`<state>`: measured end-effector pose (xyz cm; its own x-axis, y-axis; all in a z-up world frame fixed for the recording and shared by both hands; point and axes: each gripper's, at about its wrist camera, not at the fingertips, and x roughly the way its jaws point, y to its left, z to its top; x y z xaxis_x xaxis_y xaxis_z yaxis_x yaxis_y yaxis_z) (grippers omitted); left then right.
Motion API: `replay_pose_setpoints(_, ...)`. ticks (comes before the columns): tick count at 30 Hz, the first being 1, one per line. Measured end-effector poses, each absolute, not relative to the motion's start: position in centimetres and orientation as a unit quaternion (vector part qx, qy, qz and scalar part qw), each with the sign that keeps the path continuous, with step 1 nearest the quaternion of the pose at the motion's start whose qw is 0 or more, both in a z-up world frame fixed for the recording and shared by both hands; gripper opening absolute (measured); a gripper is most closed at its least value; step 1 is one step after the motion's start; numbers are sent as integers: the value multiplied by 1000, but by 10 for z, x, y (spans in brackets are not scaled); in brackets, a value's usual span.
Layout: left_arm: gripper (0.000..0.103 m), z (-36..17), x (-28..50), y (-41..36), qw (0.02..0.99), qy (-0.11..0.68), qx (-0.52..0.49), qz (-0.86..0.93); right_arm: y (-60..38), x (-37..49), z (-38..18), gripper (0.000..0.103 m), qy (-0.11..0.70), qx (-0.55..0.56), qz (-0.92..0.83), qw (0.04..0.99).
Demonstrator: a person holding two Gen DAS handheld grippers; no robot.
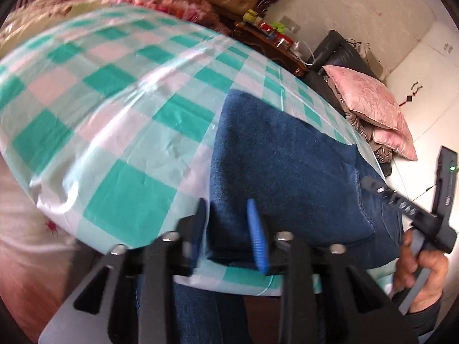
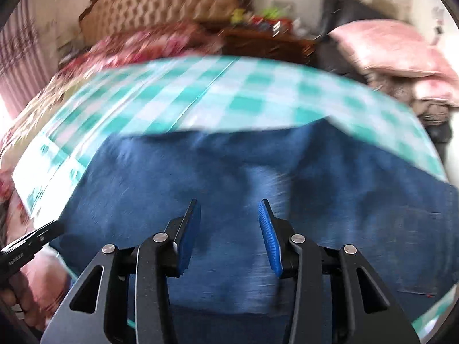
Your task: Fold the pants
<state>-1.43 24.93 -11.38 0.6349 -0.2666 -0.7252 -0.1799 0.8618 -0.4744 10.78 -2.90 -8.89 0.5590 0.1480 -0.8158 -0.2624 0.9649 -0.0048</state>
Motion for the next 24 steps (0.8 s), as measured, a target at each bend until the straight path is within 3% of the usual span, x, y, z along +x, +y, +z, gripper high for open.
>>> replay_pose_setpoints(6,38,-117,-15,247,862,434,-260,-36,-16,104,-123,41,461,-104,109,874)
replay_pose_setpoints(10,18,-113,-16,245,863,432,-256,-47,-17,104,-122,42,467,-103,103,872)
replay_pose_setpoints(19,15,-68,-21,214,901,398,-165,-50,14,119,-64,43,463,-88,164,867)
replay_pose_setpoints(24,15,-49,-21,193,917,383,-106,-44,64,150,-41,48,514,-44,262,816)
